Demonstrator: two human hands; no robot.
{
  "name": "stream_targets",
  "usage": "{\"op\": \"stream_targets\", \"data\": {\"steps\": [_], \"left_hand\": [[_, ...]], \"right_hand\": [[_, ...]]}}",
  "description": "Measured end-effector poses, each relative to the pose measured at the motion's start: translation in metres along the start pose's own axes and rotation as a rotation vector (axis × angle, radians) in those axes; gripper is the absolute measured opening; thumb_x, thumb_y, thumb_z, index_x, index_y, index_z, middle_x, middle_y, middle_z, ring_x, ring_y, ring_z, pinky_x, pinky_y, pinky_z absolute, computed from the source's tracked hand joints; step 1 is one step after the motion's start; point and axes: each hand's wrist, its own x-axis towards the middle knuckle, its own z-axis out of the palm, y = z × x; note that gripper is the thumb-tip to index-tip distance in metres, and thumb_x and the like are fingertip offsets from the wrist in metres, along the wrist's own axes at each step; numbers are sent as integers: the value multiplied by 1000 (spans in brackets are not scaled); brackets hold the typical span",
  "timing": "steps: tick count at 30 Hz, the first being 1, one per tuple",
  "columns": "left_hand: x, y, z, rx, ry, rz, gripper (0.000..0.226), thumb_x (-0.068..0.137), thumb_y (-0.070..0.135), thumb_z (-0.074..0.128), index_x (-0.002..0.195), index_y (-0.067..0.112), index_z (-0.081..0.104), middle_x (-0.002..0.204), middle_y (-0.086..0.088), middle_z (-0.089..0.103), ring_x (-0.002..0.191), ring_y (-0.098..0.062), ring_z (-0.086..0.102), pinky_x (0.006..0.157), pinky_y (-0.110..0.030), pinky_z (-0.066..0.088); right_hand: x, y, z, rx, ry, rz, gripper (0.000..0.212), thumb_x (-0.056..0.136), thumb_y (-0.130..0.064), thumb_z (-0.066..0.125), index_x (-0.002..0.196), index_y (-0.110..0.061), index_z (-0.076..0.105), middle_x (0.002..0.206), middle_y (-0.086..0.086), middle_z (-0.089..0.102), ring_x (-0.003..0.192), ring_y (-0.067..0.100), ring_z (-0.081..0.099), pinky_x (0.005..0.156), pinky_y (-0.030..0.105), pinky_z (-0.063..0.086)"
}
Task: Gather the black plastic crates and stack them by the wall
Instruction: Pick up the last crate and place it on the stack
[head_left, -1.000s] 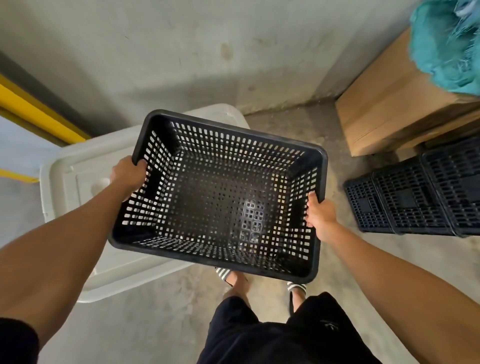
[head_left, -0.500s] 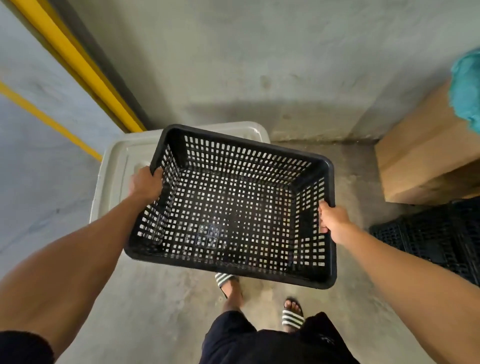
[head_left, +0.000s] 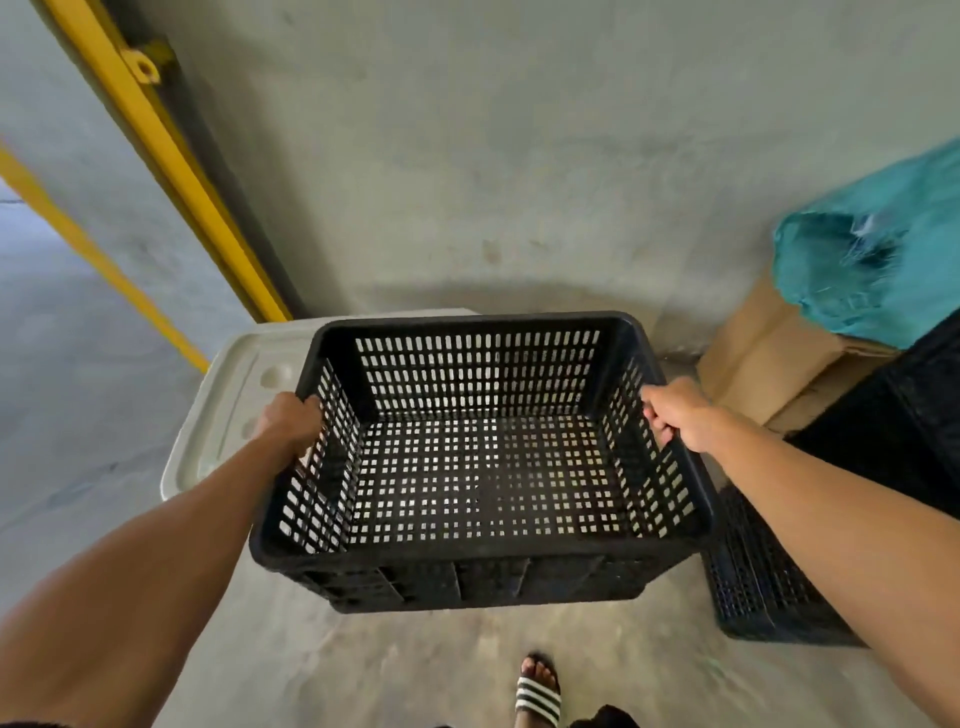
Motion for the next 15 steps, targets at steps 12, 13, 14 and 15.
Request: {"op": "stream_targets", "data": {"steps": [12, 13, 14, 15], "left_hand": [[-170, 20, -54, -46, 35, 225, 41, 102, 22, 37, 111, -12, 60, 78, -19, 58, 74, -34, 56, 68, -43, 49], [-186, 20, -64, -35, 53, 251, 40, 102, 21, 38, 109, -11, 62, 81, -20, 61, 76, -35, 60, 72, -45, 52], [-199, 21, -74, -16, 82, 274, 40, 101, 21, 39, 107, -10, 63, 83, -21, 64, 77, -37, 63, 73, -44, 54], [-210, 23, -84, -20, 109, 281, 40, 100, 23, 41, 104, -9, 65, 82, -21, 66, 74, -36, 65, 69, -42, 55]], "right_hand": [[-192, 18, -114, -24, 292, -243, 22, 94, 1, 44, 73, -3, 48, 67, 15, 50, 50, 20, 38, 44, 24, 26], [-213, 17, -123, -32, 319, -267, 22, 93, 2, 43, 73, -3, 47, 67, 15, 51, 50, 20, 39, 45, 25, 27], [-233, 16, -133, -43, 351, -289, 21, 93, 2, 43, 73, -3, 46, 67, 15, 51, 50, 19, 39, 44, 25, 28], [-252, 14, -142, -57, 385, -312, 22, 93, 3, 43, 72, -4, 43, 68, 14, 51, 51, 19, 40, 43, 26, 29]]}}
